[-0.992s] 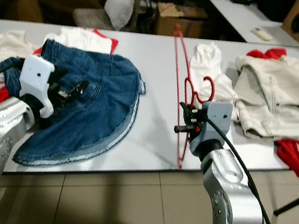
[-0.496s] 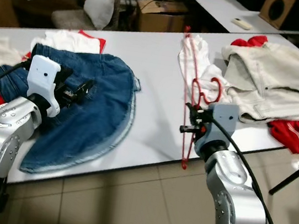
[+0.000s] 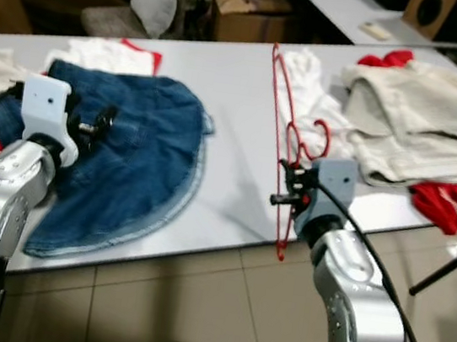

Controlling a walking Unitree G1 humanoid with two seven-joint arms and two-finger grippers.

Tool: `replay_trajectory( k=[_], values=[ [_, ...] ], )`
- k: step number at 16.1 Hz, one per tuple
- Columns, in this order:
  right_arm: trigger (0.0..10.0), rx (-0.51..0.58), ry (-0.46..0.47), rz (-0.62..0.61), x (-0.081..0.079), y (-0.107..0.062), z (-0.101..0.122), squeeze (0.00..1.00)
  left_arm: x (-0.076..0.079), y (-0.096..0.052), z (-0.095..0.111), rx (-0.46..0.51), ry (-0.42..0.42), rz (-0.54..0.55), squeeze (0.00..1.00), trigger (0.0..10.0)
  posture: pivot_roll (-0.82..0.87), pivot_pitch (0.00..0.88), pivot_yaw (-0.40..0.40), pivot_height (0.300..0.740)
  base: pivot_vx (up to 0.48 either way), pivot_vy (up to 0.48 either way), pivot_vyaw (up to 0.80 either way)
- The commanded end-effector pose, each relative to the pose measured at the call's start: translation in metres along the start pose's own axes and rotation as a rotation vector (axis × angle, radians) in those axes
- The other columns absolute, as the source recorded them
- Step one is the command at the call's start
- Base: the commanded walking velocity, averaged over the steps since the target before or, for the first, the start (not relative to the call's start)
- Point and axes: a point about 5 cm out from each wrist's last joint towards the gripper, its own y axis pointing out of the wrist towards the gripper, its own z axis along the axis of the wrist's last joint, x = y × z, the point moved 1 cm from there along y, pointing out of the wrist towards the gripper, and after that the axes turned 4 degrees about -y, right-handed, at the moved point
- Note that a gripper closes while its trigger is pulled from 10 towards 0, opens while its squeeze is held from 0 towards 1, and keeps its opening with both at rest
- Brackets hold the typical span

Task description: Hang hanger

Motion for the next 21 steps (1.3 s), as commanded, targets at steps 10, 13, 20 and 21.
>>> replay_trajectory(
  k=[10, 13, 20, 21],
  values=[
    [10.0, 0.007, 0.002, 0.034, -0.011, 0.005, 0.001, 0.0, -0.069, 0.02, -0.013, -0.134, -0.001, 0.24, 0.0, 10.0, -0.06, 0.0, 0.027, 0.74, 0.0, 0.0, 0.0],
    [10.0, 0.005, 0.0, 0.035, -0.012, 0.003, 0.001, 0.0, -0.077, 0.026, -0.023, -0.18, -0.037, 0.254, 0.0, 10.0, -0.06, 0.0, 0.025, 0.74, 0.0, 0.0, 0.0],
    [10.0, -0.011, 0.002, 0.026, -0.011, -0.001, -0.002, 0.0, -0.059, 0.032, -0.05, -0.299, -0.104, 0.133, 0.0, 0.0, -0.08, 0.0, 0.026, 0.74, 0.0, 0.0, 0.0],
    [10.0, -0.017, 0.003, 0.022, -0.01, -0.001, -0.003, 0.0, -0.058, 0.033, -0.051, -0.3, -0.104, 0.126, 0.0, 0.0, -0.08, 0.0, 0.025, 0.74, 0.0, 0.0, 0.0]
  ],
)
